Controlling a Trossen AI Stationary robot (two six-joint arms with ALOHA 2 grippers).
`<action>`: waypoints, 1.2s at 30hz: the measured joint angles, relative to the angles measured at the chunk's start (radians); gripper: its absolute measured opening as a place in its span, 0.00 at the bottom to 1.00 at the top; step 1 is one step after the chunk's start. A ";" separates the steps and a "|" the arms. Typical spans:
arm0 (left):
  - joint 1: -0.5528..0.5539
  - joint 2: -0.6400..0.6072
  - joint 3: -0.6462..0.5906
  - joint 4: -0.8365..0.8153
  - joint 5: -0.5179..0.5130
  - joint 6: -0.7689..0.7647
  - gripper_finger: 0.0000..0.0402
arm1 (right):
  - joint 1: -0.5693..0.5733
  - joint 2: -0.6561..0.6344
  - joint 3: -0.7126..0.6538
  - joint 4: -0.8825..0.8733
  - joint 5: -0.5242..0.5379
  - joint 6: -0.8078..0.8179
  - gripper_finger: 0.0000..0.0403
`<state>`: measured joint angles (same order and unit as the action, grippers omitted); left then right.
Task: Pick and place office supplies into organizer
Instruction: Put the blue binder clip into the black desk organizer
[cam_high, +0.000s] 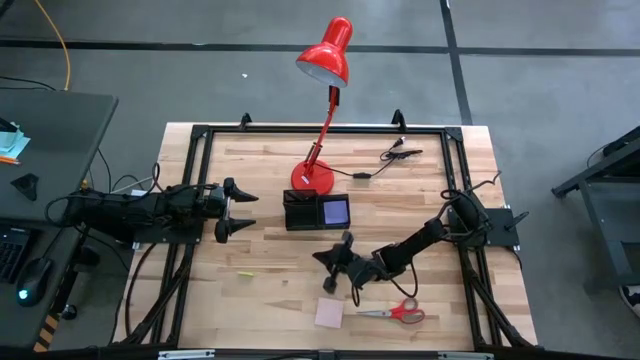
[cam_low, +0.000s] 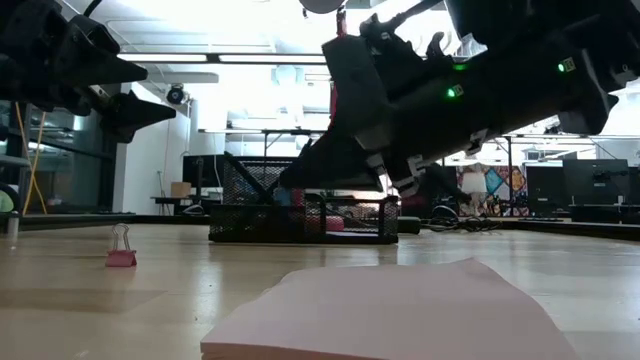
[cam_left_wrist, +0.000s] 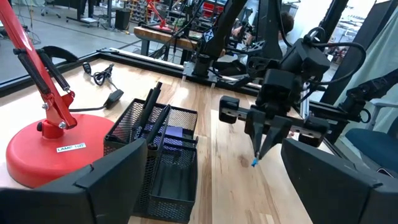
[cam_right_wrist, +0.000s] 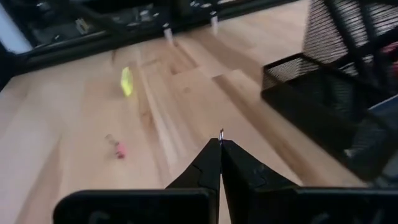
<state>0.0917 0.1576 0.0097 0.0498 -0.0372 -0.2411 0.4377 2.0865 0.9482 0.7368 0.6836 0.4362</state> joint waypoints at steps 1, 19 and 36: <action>0.000 0.000 0.000 0.000 0.000 0.000 0.89 | 0.000 0.000 0.000 0.003 0.016 0.000 0.00; 0.000 0.000 0.000 0.000 0.000 0.000 0.89 | -0.012 0.000 0.000 0.160 0.177 -0.109 0.00; 0.000 0.000 0.000 0.000 0.000 0.000 0.89 | -0.168 -0.001 0.233 -0.249 -0.034 -0.088 0.00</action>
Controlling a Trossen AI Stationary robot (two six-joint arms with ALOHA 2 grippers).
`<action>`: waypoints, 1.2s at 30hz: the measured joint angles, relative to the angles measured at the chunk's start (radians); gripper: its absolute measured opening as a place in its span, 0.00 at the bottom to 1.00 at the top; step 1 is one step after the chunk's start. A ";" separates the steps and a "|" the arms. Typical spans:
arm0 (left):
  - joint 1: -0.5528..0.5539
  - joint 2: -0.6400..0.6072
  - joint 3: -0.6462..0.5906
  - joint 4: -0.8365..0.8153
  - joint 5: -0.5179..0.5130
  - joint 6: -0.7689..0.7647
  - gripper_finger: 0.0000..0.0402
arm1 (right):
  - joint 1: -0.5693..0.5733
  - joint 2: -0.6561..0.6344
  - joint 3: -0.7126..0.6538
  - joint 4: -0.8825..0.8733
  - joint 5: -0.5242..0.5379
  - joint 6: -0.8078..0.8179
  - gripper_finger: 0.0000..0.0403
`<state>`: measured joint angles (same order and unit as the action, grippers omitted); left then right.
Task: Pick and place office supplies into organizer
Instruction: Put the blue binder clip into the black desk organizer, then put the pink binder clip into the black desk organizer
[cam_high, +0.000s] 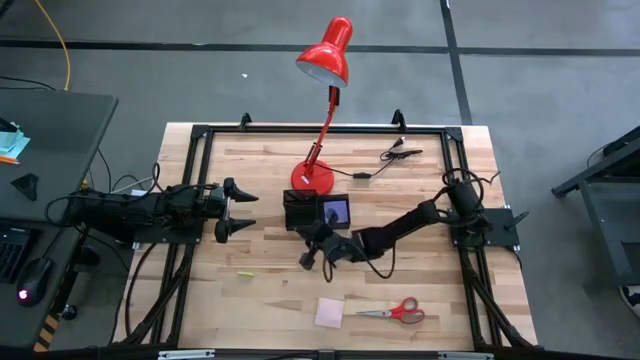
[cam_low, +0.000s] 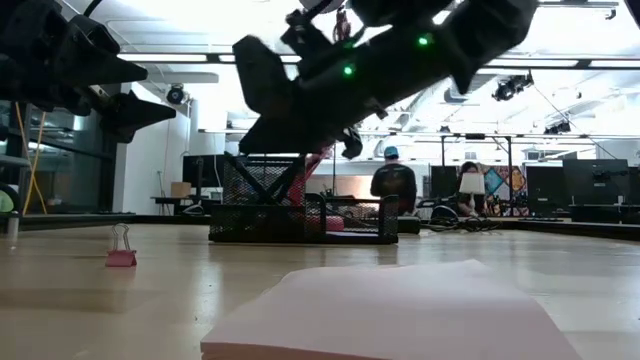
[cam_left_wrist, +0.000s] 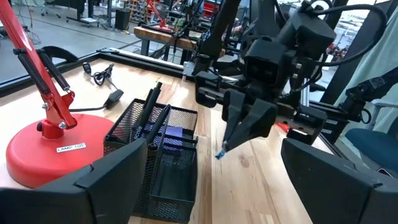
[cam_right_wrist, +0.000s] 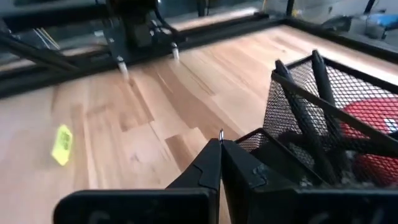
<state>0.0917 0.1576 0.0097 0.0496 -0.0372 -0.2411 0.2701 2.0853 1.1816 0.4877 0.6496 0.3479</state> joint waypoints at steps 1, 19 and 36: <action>0.000 0.000 0.000 0.000 0.000 0.000 0.89 | -0.005 0.000 0.010 -0.035 -0.007 0.016 0.00; 0.000 0.000 0.000 0.000 0.000 0.000 0.89 | -0.061 0.000 0.023 -0.148 -0.018 0.099 0.00; 0.000 0.000 0.000 0.000 0.000 0.000 0.89 | -0.068 0.000 0.023 -0.180 -0.015 0.126 0.12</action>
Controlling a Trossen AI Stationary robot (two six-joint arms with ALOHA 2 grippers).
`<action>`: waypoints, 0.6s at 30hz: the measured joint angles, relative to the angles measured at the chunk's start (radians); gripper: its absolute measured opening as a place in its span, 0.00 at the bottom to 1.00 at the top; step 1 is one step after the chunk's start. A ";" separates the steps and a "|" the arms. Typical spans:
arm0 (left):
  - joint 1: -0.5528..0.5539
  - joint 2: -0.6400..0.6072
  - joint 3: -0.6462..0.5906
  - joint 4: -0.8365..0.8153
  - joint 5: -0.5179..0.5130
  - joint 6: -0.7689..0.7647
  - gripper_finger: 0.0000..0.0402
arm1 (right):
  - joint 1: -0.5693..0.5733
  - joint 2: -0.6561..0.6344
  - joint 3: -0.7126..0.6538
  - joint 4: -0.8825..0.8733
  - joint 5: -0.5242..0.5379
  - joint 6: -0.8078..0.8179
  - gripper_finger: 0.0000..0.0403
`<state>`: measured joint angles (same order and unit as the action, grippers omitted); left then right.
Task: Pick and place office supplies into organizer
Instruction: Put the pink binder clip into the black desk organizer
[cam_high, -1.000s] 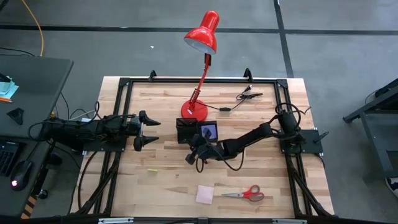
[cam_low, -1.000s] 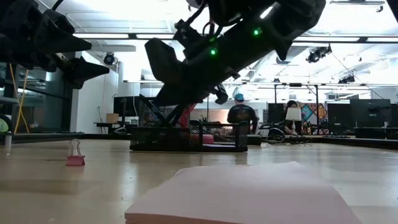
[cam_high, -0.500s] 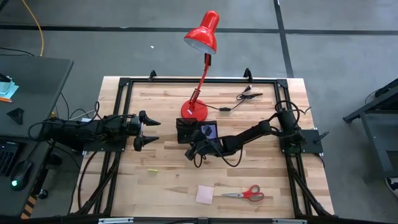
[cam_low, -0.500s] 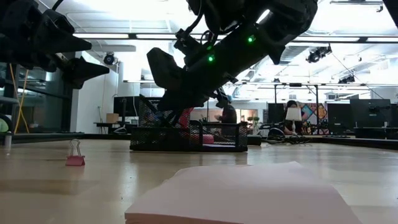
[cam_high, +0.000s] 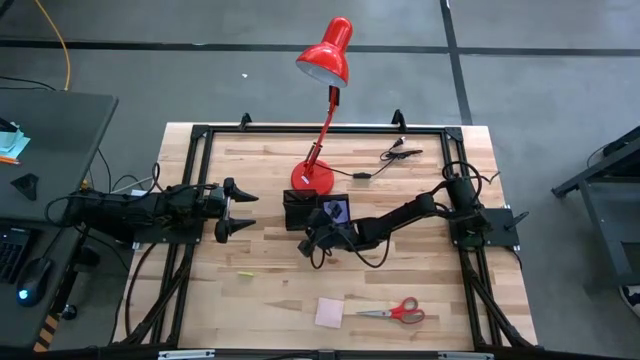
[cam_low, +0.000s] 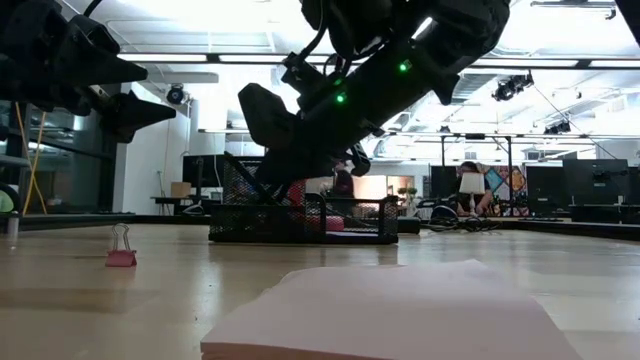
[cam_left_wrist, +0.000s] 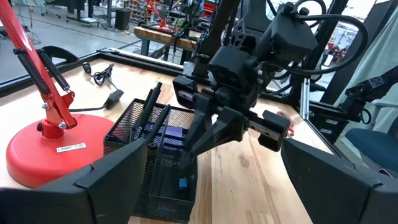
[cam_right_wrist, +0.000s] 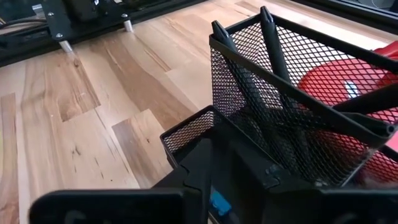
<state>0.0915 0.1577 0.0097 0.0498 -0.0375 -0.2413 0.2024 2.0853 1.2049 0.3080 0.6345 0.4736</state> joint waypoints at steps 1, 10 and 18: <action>0.000 0.000 0.000 0.000 0.000 0.000 0.89 | 0.001 0.000 0.000 0.002 0.000 0.000 0.13; 0.000 0.000 0.000 0.000 0.000 0.000 0.89 | 0.006 0.000 0.000 0.051 -0.072 -0.071 0.16; 0.000 0.000 0.000 0.000 0.000 0.000 0.89 | 0.020 0.000 0.000 0.089 -0.223 -0.140 0.17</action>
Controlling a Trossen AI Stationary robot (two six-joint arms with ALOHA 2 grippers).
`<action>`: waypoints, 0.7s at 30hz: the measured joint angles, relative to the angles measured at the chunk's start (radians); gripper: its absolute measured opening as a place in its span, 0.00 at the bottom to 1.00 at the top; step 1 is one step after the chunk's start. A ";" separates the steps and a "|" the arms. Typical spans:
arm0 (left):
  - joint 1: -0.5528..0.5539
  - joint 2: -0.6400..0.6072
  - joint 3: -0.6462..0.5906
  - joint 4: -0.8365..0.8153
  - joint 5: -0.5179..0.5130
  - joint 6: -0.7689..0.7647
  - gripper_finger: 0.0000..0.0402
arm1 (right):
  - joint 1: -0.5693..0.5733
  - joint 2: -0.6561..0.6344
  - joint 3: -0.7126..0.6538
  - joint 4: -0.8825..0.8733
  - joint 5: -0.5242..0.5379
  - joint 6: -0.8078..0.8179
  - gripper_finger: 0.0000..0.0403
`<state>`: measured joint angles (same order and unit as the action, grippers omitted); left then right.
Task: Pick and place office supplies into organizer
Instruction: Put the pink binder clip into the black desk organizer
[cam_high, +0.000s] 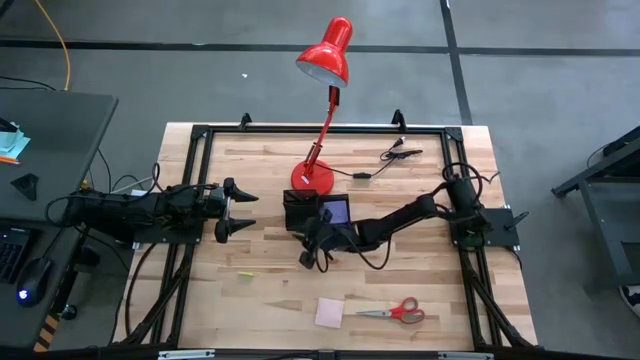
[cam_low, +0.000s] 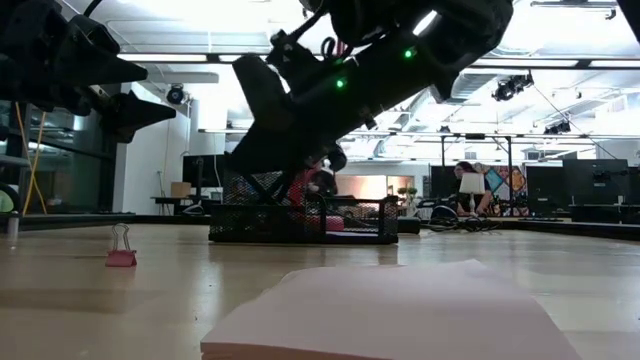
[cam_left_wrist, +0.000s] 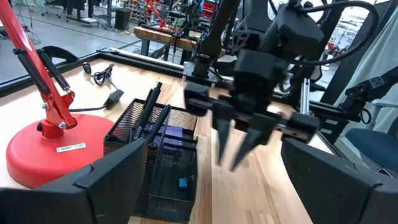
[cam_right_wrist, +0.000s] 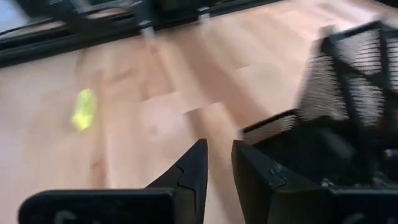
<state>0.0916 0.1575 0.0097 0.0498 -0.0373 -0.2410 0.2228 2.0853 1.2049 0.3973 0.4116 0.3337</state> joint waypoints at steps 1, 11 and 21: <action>0.000 0.000 0.000 0.000 0.000 0.000 0.89 | 0.005 0.000 0.000 0.002 -0.021 -0.012 0.17; 0.000 0.000 0.000 0.000 0.000 0.000 0.89 | 0.062 0.000 0.000 0.018 -0.222 -0.024 0.17; 0.000 0.000 0.000 0.000 0.000 0.000 0.89 | 0.139 0.002 0.000 0.041 -0.192 -0.029 0.23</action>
<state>0.0914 0.1574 0.0097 0.0498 -0.0374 -0.2409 0.3617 2.0872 1.2049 0.4381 0.2199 0.3051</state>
